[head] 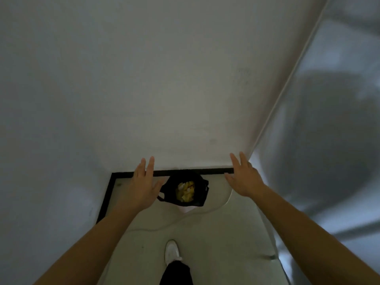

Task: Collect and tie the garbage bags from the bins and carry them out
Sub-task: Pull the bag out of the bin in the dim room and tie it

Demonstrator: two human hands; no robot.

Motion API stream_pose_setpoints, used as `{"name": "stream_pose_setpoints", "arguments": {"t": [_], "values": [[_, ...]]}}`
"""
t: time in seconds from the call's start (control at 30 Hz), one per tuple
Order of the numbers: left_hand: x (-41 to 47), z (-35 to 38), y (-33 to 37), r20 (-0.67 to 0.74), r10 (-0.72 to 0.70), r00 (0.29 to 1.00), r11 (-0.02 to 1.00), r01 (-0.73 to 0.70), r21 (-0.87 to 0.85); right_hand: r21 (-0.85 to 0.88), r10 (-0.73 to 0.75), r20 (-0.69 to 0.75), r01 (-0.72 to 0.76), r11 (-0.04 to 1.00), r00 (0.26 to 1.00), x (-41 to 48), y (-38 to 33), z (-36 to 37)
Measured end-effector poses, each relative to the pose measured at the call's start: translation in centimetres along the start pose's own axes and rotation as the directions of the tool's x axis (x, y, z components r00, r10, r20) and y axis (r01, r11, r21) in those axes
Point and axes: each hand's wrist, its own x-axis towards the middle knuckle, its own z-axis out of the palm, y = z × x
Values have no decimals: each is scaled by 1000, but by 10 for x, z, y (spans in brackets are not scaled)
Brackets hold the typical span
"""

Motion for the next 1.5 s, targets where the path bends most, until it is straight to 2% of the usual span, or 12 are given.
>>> {"name": "stream_pose_setpoints", "arguments": {"t": [0.17, 0.3, 0.57, 0.7, 0.83, 0.9, 0.97, 1.1, 1.23, 1.3, 1.37, 1.5], "values": [[118, 25, -53, 154, -15, 988, 999, 22, -45, 184, 167, 181, -200, 962, 969, 110, -8, 42], [194, 74, -95, 261, -192, 946, 965, 230, -123, 230, 231, 253, -291, 929, 939, 174, -6, 92], [273, 281, -182, 365, -481, 797, 818, 558, -141, 297, 310, 431, -458, 838, 847, 281, 35, 300], [292, 379, -238, 339, -626, 702, 712, 692, -118, 346, 430, 521, -643, 683, 737, 311, 56, 413], [311, 445, -289, 293, -799, 525, 493, 851, -179, 465, 462, 572, -732, 498, 678, 335, 71, 493], [319, 468, -308, 352, -841, 410, 313, 901, -301, 544, 432, 575, -719, 433, 695, 347, 76, 517], [323, 488, -319, 440, -825, 355, 142, 883, -447, 583, 389, 594, -710, 395, 704, 357, 83, 539], [330, 510, -315, 497, -784, 372, 30, 822, -569, 588, 446, 454, -635, 501, 771, 371, 89, 552], [340, 524, -293, 541, -668, 511, 73, 768, -636, 607, 611, 251, -614, 505, 751, 381, 108, 546], [349, 527, -272, 485, -667, 566, 147, 737, -659, 617, 659, 268, -650, 443, 703, 382, 122, 542], [358, 525, -254, 355, -697, 623, 306, 706, -638, 621, 675, 293, -671, 404, 677, 381, 131, 537], [365, 507, -235, 99, -702, 705, 565, 636, -525, 511, 658, 118, -614, 602, 744, 371, 142, 519]]}}
